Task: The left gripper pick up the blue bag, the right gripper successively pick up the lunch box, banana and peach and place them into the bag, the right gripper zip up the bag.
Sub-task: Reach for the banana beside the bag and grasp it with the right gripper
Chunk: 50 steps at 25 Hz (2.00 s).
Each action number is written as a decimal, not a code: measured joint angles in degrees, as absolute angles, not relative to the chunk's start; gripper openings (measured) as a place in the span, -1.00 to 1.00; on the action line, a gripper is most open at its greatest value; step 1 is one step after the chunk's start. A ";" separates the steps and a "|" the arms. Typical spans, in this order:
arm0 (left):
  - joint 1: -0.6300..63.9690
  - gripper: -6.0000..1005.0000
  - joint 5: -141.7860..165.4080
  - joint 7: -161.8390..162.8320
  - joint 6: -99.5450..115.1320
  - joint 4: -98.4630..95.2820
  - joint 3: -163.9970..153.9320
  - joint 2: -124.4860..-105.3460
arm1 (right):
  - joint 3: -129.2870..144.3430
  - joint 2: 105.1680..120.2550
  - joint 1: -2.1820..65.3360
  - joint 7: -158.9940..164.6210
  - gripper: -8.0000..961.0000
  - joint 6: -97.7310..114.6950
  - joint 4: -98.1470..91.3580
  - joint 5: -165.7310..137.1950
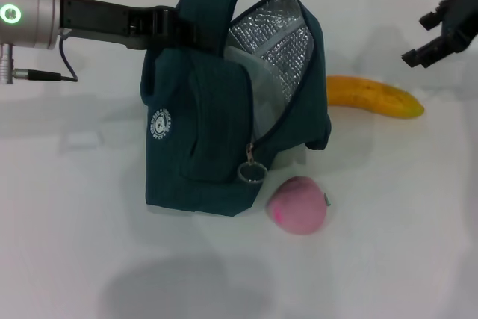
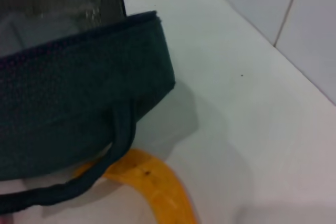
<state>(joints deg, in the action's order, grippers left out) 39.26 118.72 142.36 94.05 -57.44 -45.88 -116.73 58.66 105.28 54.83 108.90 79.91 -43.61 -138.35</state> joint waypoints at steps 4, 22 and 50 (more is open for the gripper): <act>40.16 -0.93 118.66 142.19 93.97 -56.59 -45.88 -116.72 | 59.46 106.72 58.28 108.78 0.71 79.44 -42.83 -143.51; 40.16 -0.93 117.24 142.05 93.00 -56.07 -45.88 -116.81 | 63.23 112.30 59.00 104.44 0.69 68.57 -35.83 -142.35; 40.41 -0.93 117.24 141.88 92.55 -55.98 -45.88 -116.97 | 63.22 113.58 58.28 102.70 0.67 63.07 -30.33 -135.99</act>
